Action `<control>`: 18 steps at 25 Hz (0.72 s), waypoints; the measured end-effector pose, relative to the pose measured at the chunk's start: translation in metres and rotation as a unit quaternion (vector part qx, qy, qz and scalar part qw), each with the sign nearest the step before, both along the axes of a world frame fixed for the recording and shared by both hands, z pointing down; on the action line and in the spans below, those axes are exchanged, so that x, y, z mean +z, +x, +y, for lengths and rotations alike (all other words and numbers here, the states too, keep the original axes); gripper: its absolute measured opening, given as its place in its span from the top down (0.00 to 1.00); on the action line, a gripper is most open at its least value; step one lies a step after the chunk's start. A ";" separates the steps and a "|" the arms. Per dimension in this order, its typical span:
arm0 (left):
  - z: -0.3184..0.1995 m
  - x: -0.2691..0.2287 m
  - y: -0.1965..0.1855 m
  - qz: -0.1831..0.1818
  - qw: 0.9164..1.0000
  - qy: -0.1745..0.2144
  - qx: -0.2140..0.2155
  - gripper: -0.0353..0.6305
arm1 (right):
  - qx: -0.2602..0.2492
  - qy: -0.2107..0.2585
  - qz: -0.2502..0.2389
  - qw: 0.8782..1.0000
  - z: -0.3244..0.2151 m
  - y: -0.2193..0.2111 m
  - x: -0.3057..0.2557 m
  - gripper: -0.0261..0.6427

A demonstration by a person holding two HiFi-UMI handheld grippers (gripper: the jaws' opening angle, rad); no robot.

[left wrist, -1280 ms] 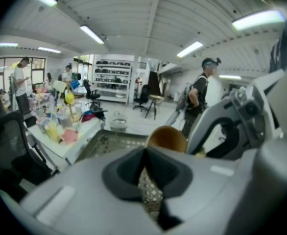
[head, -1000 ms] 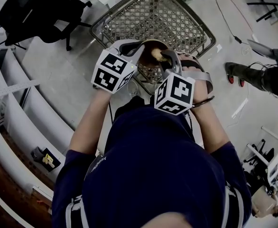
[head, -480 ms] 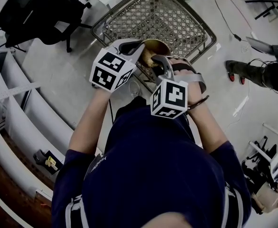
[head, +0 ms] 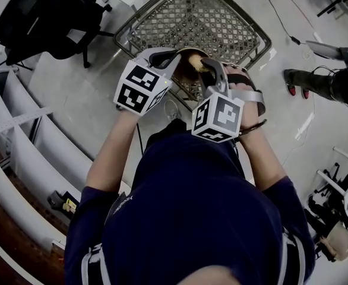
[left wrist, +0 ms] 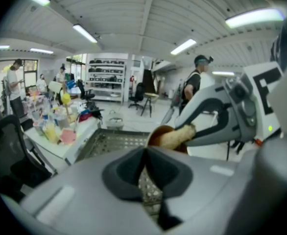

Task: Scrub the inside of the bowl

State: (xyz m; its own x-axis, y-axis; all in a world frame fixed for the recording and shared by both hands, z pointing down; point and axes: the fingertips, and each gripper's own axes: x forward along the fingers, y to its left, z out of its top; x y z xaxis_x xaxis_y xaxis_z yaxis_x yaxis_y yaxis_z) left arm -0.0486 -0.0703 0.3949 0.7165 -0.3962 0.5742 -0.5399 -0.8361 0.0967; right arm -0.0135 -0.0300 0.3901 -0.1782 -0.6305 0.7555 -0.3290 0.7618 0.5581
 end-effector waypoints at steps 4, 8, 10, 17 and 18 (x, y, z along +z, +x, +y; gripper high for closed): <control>0.003 -0.002 0.002 0.007 1.000 -0.006 0.004 0.93 | -0.025 0.021 -0.014 0.999 0.002 -0.015 -0.004 0.86; 0.001 -0.006 0.002 0.015 1.000 -0.008 -0.002 0.93 | -0.065 -0.013 -0.025 0.998 0.020 -0.032 0.007 0.86; -0.002 -0.007 -0.001 0.010 1.000 -0.003 -0.007 0.93 | -0.078 -0.039 -0.019 0.996 0.028 -0.032 0.016 0.86; -0.007 -0.003 -0.002 -0.011 1.000 0.007 -0.016 0.93 | -0.047 -0.047 0.010 0.998 0.017 -0.007 0.017 0.86; -0.007 -0.002 0.000 -0.017 1.000 0.010 -0.015 0.93 | -0.037 -0.039 0.012 0.998 0.011 -0.002 0.015 0.86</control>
State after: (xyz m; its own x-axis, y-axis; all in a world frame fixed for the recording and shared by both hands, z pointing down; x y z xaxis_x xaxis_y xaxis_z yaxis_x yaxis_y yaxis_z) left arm -0.0488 -0.0776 0.3929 0.6846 -0.4287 0.5895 -0.5679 -0.8207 0.0626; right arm -0.0157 -0.0186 0.4051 -0.2046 -0.5545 0.8066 -0.2571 0.8256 0.5024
